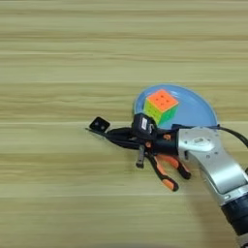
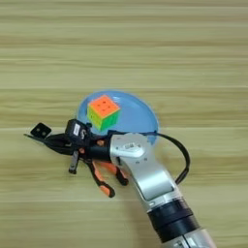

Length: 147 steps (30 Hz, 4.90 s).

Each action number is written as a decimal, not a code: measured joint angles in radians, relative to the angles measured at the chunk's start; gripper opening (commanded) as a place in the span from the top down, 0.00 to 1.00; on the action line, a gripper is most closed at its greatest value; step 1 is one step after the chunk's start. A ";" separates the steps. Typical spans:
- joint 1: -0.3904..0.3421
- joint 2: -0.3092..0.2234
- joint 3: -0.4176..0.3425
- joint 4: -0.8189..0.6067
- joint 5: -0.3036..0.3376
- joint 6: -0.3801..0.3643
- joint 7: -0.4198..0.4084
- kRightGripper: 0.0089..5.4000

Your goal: Move the objects on the table

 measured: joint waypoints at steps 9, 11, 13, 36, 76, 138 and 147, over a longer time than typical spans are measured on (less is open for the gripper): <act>0.002 -0.003 -0.061 -0.044 0.037 0.031 -0.024 0.95; 0.001 -0.003 -0.083 -0.045 0.042 0.036 -0.038 0.95; -0.005 -0.004 -0.108 -0.049 0.059 0.037 -0.046 0.95; -0.099 -0.083 -0.333 0.083 0.108 0.009 -0.150 0.95; -0.193 -0.133 -0.309 0.627 -0.083 -0.213 -0.273 0.95; -0.225 -0.112 -0.341 0.487 -0.065 -0.353 -0.369 0.00; -0.180 -0.081 -0.337 0.276 -0.003 -0.323 -0.345 0.00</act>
